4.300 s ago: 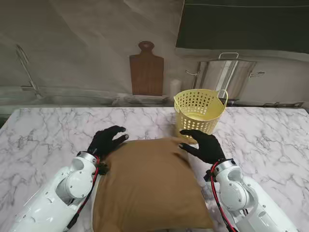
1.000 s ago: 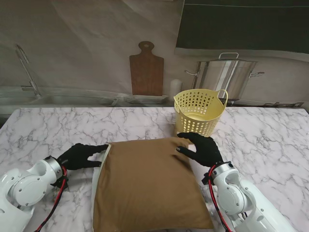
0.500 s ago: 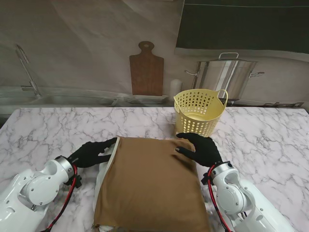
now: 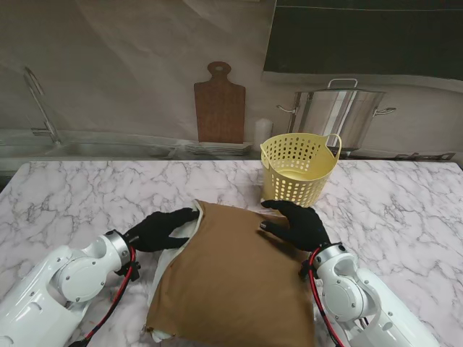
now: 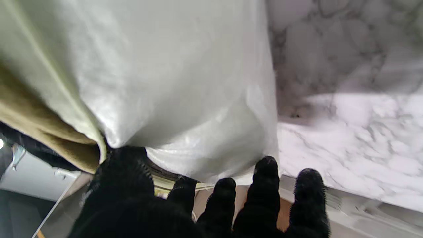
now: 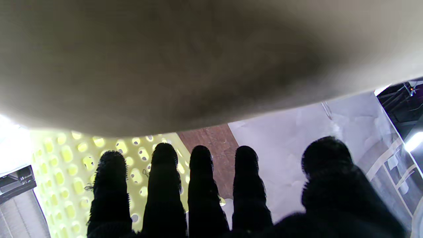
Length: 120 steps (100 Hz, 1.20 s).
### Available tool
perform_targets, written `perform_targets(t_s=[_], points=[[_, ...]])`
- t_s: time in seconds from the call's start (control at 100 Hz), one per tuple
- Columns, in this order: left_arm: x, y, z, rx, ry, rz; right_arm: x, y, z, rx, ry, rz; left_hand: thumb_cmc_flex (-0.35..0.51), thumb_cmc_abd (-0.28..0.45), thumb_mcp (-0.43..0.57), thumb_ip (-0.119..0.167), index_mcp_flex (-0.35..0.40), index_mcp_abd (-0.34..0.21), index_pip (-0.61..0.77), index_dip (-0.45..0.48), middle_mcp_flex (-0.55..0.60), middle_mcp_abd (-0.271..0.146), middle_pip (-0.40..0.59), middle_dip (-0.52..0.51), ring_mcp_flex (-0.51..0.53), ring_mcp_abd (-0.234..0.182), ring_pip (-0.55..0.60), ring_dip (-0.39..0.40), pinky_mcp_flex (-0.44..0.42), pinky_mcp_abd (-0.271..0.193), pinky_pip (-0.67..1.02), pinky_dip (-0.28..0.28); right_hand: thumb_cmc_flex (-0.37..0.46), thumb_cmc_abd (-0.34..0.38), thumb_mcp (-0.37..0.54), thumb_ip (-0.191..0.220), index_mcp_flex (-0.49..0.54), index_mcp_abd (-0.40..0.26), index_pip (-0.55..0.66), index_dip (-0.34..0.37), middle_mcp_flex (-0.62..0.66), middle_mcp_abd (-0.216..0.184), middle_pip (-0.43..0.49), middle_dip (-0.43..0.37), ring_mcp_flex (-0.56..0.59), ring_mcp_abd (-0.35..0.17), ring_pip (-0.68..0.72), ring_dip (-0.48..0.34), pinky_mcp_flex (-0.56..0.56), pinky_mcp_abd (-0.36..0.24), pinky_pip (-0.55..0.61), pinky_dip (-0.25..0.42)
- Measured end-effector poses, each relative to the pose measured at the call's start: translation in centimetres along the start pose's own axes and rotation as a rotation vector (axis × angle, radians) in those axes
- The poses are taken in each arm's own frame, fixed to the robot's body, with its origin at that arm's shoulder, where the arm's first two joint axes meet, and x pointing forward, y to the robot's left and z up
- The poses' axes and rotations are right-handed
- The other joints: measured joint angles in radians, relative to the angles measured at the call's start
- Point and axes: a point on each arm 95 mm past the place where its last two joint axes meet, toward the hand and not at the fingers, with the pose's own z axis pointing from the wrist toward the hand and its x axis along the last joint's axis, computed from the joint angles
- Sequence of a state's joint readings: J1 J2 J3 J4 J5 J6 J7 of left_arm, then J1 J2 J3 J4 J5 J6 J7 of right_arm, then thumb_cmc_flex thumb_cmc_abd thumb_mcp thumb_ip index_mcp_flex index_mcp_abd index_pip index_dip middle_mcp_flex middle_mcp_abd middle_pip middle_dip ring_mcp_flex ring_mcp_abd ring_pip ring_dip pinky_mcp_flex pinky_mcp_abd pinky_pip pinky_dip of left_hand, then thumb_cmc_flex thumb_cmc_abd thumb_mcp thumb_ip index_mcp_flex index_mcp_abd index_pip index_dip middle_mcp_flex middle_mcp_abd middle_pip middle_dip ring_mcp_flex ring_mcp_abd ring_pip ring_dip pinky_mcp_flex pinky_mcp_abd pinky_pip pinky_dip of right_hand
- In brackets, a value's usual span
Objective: Remove the pillowcase from the pillow and put it in the laundry basket
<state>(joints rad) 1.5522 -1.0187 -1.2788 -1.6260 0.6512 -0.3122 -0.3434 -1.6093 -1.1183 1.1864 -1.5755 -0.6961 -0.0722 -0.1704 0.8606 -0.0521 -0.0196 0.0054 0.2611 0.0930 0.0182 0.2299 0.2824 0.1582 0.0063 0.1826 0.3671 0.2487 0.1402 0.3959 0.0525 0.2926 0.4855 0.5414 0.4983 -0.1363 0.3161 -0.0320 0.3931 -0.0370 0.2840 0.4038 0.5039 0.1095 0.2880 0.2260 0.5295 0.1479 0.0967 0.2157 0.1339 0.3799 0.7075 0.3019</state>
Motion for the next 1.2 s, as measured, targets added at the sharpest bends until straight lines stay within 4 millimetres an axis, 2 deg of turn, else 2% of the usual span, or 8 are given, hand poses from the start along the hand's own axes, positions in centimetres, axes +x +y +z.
perform_targets(t_s=[0.11,0.31,0.4,0.52,0.75,0.95,1.1,1.2], points=[[-0.1,0.6,0.6,-0.080,0.000,0.030,0.3,-0.3,0.0,0.019,0.008,0.000,0.001,-0.020,0.003,0.000,-0.003,0.000,-0.015,0.000,-0.025,-0.006,-0.001,-0.020,-0.024,-0.001,-0.005,-0.005,0.000,0.000,0.000,-0.004,0.000,-0.003,0.000,0.000,-0.022,-0.001,-0.016,0.000,-0.015,0.000,0.000,-0.006,-0.001,0.000,0.000,0.000,0.000,0.000,0.000,0.000],[-0.7,1.2,1.4,-0.147,-0.019,0.049,1.2,-0.6,-0.1,0.099,0.029,-0.033,0.001,-0.020,0.005,0.000,-0.015,-0.001,-0.030,-0.001,-0.065,-0.006,-0.002,-0.030,-0.039,-0.004,-0.008,-0.015,0.000,-0.001,0.000,-0.004,0.000,-0.074,-0.001,0.000,-0.060,-0.001,-0.026,0.000,-0.041,0.000,0.000,-0.007,-0.012,0.000,0.000,0.000,-0.005,0.000,-0.012,0.000],[-0.8,1.3,1.7,-0.162,-0.025,0.062,1.7,-0.4,-0.3,0.131,0.048,-0.084,0.001,-0.020,0.006,0.000,-0.015,-0.002,-0.033,-0.001,-0.067,-0.006,-0.002,-0.033,-0.039,-0.008,-0.008,-0.016,0.000,-0.001,0.000,-0.005,-0.050,-0.120,0.074,0.000,-0.067,-0.002,-0.040,0.000,-0.071,0.001,0.000,-0.017,-0.012,0.000,0.000,0.000,-0.007,0.001,-0.032,-0.010],[-0.9,1.5,1.9,-0.177,-0.030,0.076,2.0,0.0,-0.7,0.132,0.071,-0.147,0.000,-0.020,0.009,0.000,-0.018,-0.002,-0.043,-0.004,-0.067,-0.007,-0.002,-0.035,-0.041,-0.011,-0.008,-0.017,0.000,-0.001,0.000,-0.005,-0.062,-0.134,0.084,0.000,-0.119,-0.013,-0.064,-0.003,-0.119,0.002,0.003,-0.021,-0.036,0.000,0.000,0.000,-0.007,0.001,-0.022,-0.009],[-0.9,1.5,1.9,-0.189,-0.028,0.082,2.1,1.4,-1.2,0.103,0.091,-0.186,0.000,-0.020,0.014,0.000,-0.028,-0.002,-0.044,-0.014,-0.077,-0.008,-0.002,-0.037,-0.050,-0.012,-0.010,-0.017,0.000,-0.001,0.000,-0.005,-0.061,-0.149,0.106,0.000,-0.120,-0.014,-0.067,-0.004,-0.131,0.002,0.002,-0.023,-0.037,0.000,0.000,0.000,-0.007,0.001,-0.022,-0.008],[-1.0,1.5,1.7,-0.198,-0.021,0.087,2.5,2.4,-0.2,0.123,0.109,-0.229,0.000,-0.020,0.021,0.000,-0.037,0.000,-0.047,-0.015,-0.077,-0.008,-0.010,-0.047,-0.052,-0.012,-0.019,-0.019,0.000,-0.002,0.000,-0.005,-0.103,-0.159,0.119,0.000,-0.120,0.037,-0.067,-0.004,-0.131,0.003,0.014,-0.019,-0.037,0.000,0.000,0.000,-0.007,0.001,-0.022,0.002],[-1.0,1.7,1.4,-0.202,-0.017,0.091,3.2,2.3,0.9,0.128,0.121,-0.279,0.000,-0.020,0.024,0.000,-0.039,0.001,-0.058,-0.016,-0.079,-0.008,-0.011,-0.052,-0.053,-0.012,-0.019,-0.028,0.000,-0.002,0.000,-0.005,-0.113,-0.178,0.154,0.000,-0.170,0.048,-0.097,0.013,-0.105,0.000,0.107,0.056,0.025,0.000,0.038,0.041,-0.002,0.001,-0.022,0.009],[-1.0,1.7,1.3,-0.206,-0.014,0.093,3.2,1.5,1.4,0.150,0.117,-0.301,-0.001,-0.020,0.024,0.000,-0.041,0.002,-0.059,-0.016,-0.080,-0.008,-0.012,-0.052,-0.053,-0.012,-0.020,-0.028,0.000,-0.002,0.000,-0.004,-0.096,-0.212,0.165,0.000,-0.179,0.009,-0.115,0.037,-0.003,-0.051,0.204,0.155,0.125,-0.029,0.113,0.129,0.005,0.001,-0.020,0.015]])
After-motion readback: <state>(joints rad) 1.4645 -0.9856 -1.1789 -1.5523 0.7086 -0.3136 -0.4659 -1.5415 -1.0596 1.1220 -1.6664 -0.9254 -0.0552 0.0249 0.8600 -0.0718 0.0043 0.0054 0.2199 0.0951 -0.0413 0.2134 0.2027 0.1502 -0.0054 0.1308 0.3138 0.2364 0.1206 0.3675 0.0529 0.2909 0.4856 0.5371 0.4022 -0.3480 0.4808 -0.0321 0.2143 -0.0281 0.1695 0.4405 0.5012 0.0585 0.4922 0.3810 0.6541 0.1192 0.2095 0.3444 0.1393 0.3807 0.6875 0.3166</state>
